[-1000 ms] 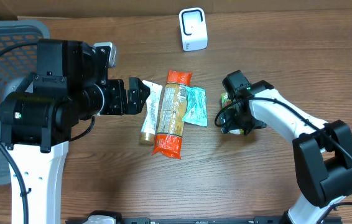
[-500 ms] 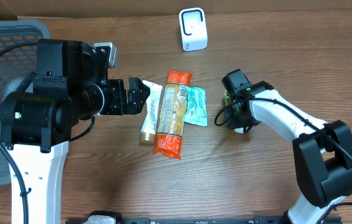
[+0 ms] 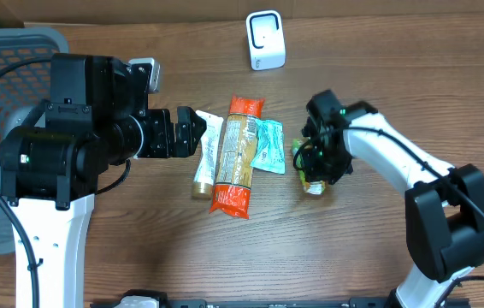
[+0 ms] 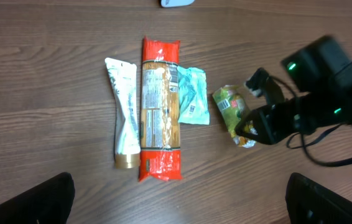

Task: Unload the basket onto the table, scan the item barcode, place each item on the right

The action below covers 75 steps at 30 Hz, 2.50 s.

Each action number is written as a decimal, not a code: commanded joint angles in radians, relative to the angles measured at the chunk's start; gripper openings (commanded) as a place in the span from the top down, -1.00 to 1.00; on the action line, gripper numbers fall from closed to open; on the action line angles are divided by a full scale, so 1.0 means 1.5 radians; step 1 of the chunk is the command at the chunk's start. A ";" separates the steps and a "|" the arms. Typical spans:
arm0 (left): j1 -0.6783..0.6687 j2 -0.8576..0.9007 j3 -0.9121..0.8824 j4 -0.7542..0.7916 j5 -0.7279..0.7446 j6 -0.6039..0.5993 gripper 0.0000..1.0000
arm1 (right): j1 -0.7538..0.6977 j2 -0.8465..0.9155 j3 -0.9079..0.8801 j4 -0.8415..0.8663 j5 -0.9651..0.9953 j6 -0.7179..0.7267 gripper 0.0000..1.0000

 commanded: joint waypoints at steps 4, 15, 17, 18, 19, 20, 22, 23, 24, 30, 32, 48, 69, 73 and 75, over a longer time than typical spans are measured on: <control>-0.005 0.004 0.002 0.001 0.005 0.015 -0.99 | -0.086 -0.012 0.191 -0.096 -0.397 -0.143 0.93; -0.005 0.004 0.002 0.001 0.005 0.015 -0.99 | -0.201 -0.013 0.273 -0.242 -0.695 -0.357 0.93; -0.005 0.004 0.002 0.001 0.005 0.015 -0.99 | -0.201 -0.013 0.273 -0.254 -0.695 -0.381 0.93; -0.005 0.004 0.002 0.001 0.005 0.015 -0.99 | -0.201 -0.013 0.273 -0.258 -0.694 -0.392 0.93; -0.005 0.004 0.002 0.001 0.005 0.015 -0.99 | -0.200 -0.013 0.273 -0.258 -0.691 -0.399 0.93; -0.005 0.004 0.002 0.001 0.005 0.015 -0.99 | -0.200 -0.013 0.273 -0.257 -0.688 -0.401 0.93; -0.005 0.004 0.002 0.001 0.005 0.015 -0.99 | -0.200 -0.013 0.274 -0.255 -0.684 -0.401 0.93; -0.005 0.004 0.002 0.001 0.005 0.015 -0.99 | -0.200 -0.013 0.277 -0.256 -0.676 -0.400 0.93; -0.005 0.004 0.002 0.001 0.005 0.015 -0.99 | -0.199 -0.013 0.284 -0.255 -0.661 -0.390 0.93; -0.005 0.004 0.002 0.001 0.005 0.015 -0.99 | -0.172 -0.013 0.506 -0.239 -0.352 -0.177 0.93; -0.005 0.004 0.002 0.001 0.005 0.015 -0.99 | -0.152 -0.013 0.595 -0.223 -0.186 -0.125 0.93; -0.005 0.004 0.002 0.001 0.005 0.015 -0.99 | 0.022 0.180 0.650 0.184 0.568 -0.236 0.93; -0.005 0.004 0.002 0.001 0.005 0.015 -0.99 | 0.042 0.432 0.650 0.439 0.689 -0.655 0.93; -0.005 0.004 0.002 0.001 0.005 0.015 -0.99 | 0.046 0.439 0.650 0.448 0.684 -0.668 0.93; -0.005 0.004 0.002 0.001 0.005 0.015 -0.99 | 0.046 0.440 0.650 0.452 0.682 -0.670 0.93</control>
